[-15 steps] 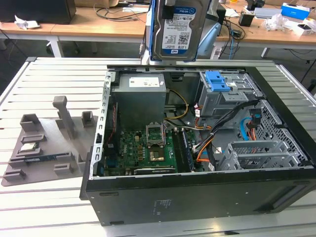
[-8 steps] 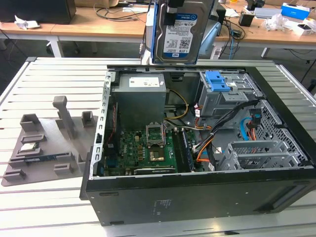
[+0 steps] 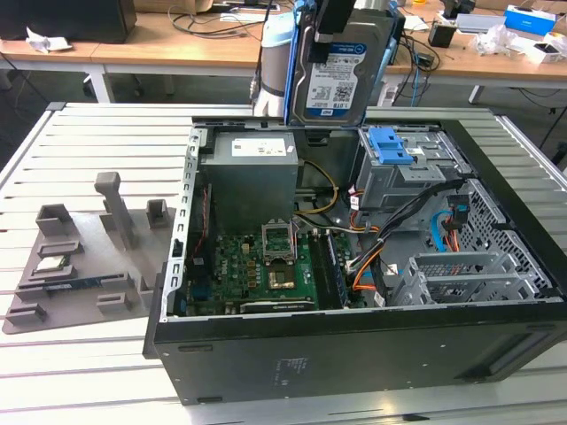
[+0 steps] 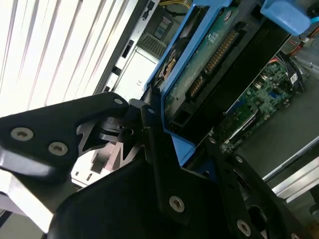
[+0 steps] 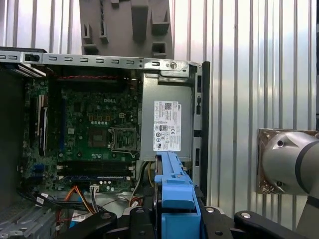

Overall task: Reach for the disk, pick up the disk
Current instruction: 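Pick up the disk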

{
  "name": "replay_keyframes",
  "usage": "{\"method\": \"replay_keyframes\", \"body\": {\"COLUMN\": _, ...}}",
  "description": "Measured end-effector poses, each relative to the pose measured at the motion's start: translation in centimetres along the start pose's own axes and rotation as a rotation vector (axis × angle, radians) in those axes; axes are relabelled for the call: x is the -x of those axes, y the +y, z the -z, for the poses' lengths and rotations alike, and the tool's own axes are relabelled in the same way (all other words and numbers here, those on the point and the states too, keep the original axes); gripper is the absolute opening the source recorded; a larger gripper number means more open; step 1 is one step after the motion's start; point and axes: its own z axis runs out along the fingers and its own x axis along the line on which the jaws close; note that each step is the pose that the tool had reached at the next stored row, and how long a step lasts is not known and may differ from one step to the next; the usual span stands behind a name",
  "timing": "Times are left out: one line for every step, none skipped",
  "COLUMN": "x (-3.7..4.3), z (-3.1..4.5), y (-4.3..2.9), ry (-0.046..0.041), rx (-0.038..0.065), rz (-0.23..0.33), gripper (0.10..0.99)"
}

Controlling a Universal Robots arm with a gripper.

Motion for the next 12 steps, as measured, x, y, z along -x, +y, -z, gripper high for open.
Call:
{"method": "replay_keyframes", "body": {"x": -0.01, "z": -0.16, "y": -0.03, "ry": 0.0002, "rx": 0.0, "rz": 0.0, "gripper": 0.373}}
{"method": "replay_keyframes", "body": {"x": -0.03, "z": -0.36, "y": -0.07, "ry": 0.0002, "rx": 0.0, "rz": 0.0, "gripper": 0.373}}
{"method": "replay_keyframes", "body": {"x": -0.06, "z": -0.67, "y": -0.15, "ry": -0.0001, "rx": 0.0, "rz": 0.0, "gripper": 0.373}}
{"method": "replay_keyframes", "body": {"x": -0.06, "z": -0.74, "y": -0.24, "ry": 0.0001, "rx": 0.0, "rz": 0.0, "gripper": 0.373}}
{"method": "replay_keyframes", "body": {"x": -0.06, "z": -0.74, "y": -0.27, "ry": 0.0004, "rx": 0.0, "rz": 0.0, "gripper": 0.373}}
{"method": "replay_keyframes", "body": {"x": -0.07, "z": -0.74, "y": -0.27, "ry": 0.0005, "rx": 0.0, "rz": 0.0, "gripper": 0.373}}
{"method": "replay_keyframes", "body": {"x": -0.07, "z": -0.74, "y": -0.27, "ry": 0.0004, "rx": 0.0, "rz": 0.0, "gripper": 0.373}}
{"method": "replay_keyframes", "body": {"x": -0.07, "z": -0.74, "y": -0.28, "ry": 0.0004, "rx": 0.0, "rz": 0.0, "gripper": 0.373}}
{"method": "replay_keyframes", "body": {"x": -0.07, "z": -0.74, "y": -0.28, "ry": 0.0004, "rx": 0.0, "rz": 0.0, "gripper": 0.373}}
{"method": "replay_keyframes", "body": {"x": -0.13, "z": -0.74, "y": -0.29, "ry": 0.0013, "rx": 0.0, "rz": 0.0, "gripper": 0.373}}
{"method": "replay_keyframes", "body": {"x": -0.32, "z": -0.73, "y": -0.28, "ry": 0.0026, "rx": 0.0, "rz": 0.0, "gripper": 0.373}}
{"method": "replay_keyframes", "body": {"x": -0.48, "z": -0.72, "y": -0.27, "ry": 0.0031, "rx": 0.0, "rz": 0.0, "gripper": 0.373}}
